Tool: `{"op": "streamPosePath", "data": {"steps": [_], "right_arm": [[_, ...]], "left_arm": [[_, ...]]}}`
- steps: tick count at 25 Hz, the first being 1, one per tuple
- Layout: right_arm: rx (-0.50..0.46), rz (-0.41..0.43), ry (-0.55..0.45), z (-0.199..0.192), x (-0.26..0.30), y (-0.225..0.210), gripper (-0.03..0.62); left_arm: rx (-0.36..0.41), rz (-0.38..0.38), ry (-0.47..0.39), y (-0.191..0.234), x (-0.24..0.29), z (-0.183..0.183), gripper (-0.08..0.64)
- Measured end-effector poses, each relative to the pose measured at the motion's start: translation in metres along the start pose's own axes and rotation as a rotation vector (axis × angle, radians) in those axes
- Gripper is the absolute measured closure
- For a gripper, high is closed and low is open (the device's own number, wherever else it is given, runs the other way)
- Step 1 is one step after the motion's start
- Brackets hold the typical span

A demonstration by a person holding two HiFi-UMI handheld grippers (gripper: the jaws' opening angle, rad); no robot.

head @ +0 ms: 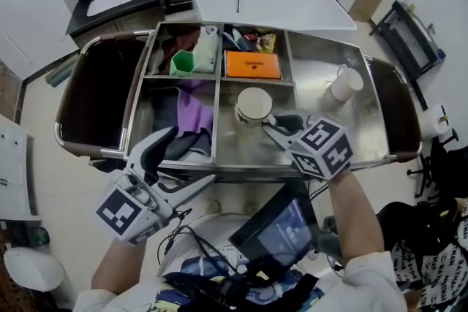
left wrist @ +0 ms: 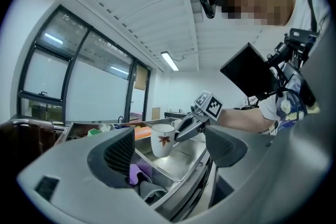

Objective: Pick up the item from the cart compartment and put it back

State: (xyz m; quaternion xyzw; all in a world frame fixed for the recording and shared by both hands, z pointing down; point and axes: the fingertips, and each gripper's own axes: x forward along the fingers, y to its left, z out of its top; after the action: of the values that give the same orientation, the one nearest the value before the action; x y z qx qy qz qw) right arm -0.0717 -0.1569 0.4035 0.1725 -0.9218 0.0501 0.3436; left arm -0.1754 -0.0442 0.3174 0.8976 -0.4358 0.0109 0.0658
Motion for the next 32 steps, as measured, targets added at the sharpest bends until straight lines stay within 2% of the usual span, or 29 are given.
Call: {"op": "streamPosePath", "data": {"steps": [7,15,20,22,23,27,32], "right_arm": [[0.002,0.007,0.096,-0.015,0.045,-0.001,0.515],[0.014,0.015,0.146,-0.019,0.054,-0.002,0.515],[-0.009,-0.037,0.188,-0.025,0.053,-0.004,0.500],[-0.042,-0.084,0.202,-0.027,0.050,-0.008,0.460],[-0.047,-0.096,0.197,-0.026,0.048,-0.010,0.436],[-0.020,-0.118,0.158,-0.020,0.036,-0.012,0.419],[-0.002,-0.186,0.075,-0.007,0.005,-0.012,0.413]], "left_arm": [[0.000,-0.018,0.000,0.005,-0.006,-0.001,0.149],[-0.008,-0.030,0.005,0.010,-0.009,-0.004,0.149],[-0.010,-0.038,0.009,0.011,-0.009,-0.005,0.149],[-0.010,-0.042,0.012,0.012,-0.009,-0.006,0.149],[-0.010,-0.045,0.014,0.013,-0.009,-0.007,0.149],[-0.009,-0.061,0.009,0.013,-0.009,-0.006,0.149],[-0.009,-0.082,0.013,0.012,-0.008,-0.008,0.149]]}}
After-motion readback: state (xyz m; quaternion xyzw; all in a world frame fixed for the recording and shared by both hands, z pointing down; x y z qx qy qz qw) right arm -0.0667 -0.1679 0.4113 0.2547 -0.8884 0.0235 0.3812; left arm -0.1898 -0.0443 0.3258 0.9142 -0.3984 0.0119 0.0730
